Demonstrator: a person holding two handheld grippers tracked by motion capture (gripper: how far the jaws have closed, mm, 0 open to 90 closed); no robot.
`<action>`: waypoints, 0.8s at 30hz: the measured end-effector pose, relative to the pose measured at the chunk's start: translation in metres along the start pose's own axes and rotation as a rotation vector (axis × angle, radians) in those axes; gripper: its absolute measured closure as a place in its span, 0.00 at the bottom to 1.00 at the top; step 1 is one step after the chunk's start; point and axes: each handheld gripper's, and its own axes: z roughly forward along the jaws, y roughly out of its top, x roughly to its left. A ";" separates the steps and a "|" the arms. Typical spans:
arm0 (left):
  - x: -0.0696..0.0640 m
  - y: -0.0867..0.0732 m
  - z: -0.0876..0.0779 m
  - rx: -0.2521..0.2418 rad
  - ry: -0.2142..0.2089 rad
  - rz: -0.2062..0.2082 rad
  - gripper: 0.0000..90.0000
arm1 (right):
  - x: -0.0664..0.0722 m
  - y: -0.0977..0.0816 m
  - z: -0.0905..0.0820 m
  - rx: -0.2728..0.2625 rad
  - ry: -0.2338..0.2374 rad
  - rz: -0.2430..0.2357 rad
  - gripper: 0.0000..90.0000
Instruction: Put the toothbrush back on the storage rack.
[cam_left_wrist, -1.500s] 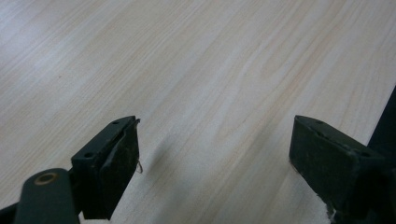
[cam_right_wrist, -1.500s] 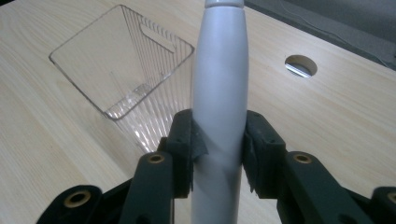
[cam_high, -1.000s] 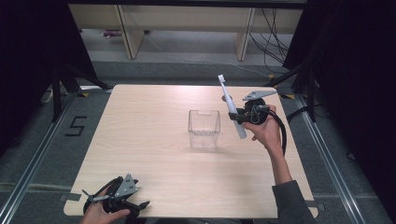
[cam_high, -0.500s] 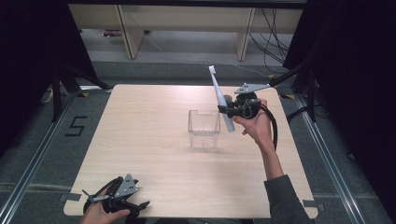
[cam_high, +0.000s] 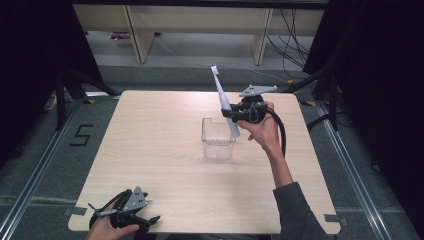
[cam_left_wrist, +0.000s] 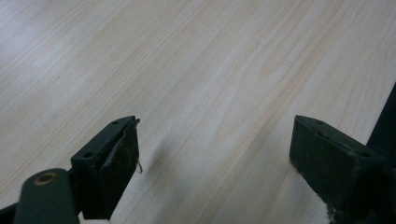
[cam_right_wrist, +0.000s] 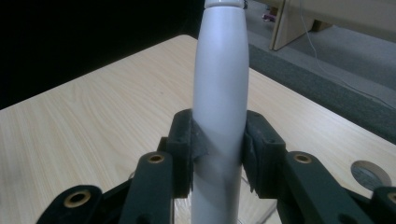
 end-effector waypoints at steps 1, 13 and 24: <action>0.000 0.000 0.000 0.000 0.000 0.000 0.17 | 0.000 0.001 0.001 0.003 -0.005 -0.016 0.74; 0.001 0.000 0.000 0.009 0.000 0.009 0.17 | -0.001 -0.005 0.031 0.017 0.013 -0.017 0.74; 0.000 0.000 0.000 0.002 -0.001 -0.004 0.17 | -0.001 -0.014 0.048 0.107 -0.004 -0.009 0.74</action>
